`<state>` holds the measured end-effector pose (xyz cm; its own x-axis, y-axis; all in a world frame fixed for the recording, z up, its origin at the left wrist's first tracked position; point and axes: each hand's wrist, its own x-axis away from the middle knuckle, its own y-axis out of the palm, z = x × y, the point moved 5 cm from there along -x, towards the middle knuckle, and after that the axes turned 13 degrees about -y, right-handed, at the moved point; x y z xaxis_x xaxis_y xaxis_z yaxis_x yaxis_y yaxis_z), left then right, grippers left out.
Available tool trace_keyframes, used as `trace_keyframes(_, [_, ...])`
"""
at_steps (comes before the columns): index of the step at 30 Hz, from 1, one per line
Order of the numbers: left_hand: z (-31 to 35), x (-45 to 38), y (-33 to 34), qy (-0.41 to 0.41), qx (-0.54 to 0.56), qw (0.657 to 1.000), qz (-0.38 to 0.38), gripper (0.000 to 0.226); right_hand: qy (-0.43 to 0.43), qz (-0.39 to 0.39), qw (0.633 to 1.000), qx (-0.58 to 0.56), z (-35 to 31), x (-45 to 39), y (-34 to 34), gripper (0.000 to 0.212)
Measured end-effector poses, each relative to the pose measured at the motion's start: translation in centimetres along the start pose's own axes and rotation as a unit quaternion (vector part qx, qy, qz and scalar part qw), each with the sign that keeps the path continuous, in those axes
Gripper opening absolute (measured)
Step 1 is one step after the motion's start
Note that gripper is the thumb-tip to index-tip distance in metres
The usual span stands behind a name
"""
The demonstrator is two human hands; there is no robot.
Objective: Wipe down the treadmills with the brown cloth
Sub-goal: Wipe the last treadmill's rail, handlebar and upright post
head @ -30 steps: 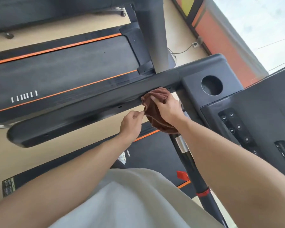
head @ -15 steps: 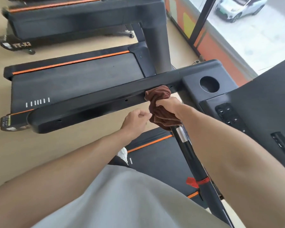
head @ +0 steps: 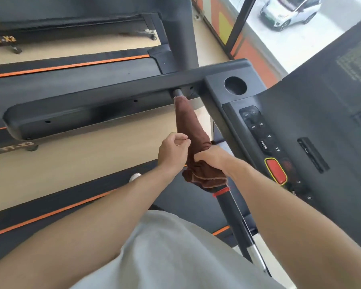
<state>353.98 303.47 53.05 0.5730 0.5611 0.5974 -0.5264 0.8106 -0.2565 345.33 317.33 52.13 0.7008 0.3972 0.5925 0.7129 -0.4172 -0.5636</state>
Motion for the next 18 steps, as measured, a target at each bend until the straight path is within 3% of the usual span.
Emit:
trace_keyframes(4, [-0.4, 0.7, 1.2, -0.001, 0.007, 1.0, 0.009, 0.02, -0.015, -0.018, 0.998, 0.058, 1.8, 1.7, 0.4, 0.043])
trace_keyframes(7, [-0.3, 0.5, 1.3, 0.004, -0.006, 1.0, 0.029, 0.033, -0.023, -0.029, 0.992, 0.12, 1.8, 2.8, 0.5, 0.067])
trace_keyframes(10, [1.2, 0.0, 0.4, 0.077, 0.014, 0.993, 0.088, 0.037, -0.011, -0.005, 0.983, 0.185, 1.8, 4.6, 0.8, 0.076])
trace_keyframes(14, [5.3, -1.0, 0.9, 0.264, -0.097, 0.957, 0.073, 0.03, -0.027, 0.097, 0.991, 0.091, 1.2, 5.6, 1.2, 0.063])
trace_keyframes(18, [9.5, -4.5, 4.6, 0.321, -0.332, 0.887, -0.025, 0.033, -0.066, 0.267, 0.961, 0.017, 0.3, 6.6, 0.1, 0.025])
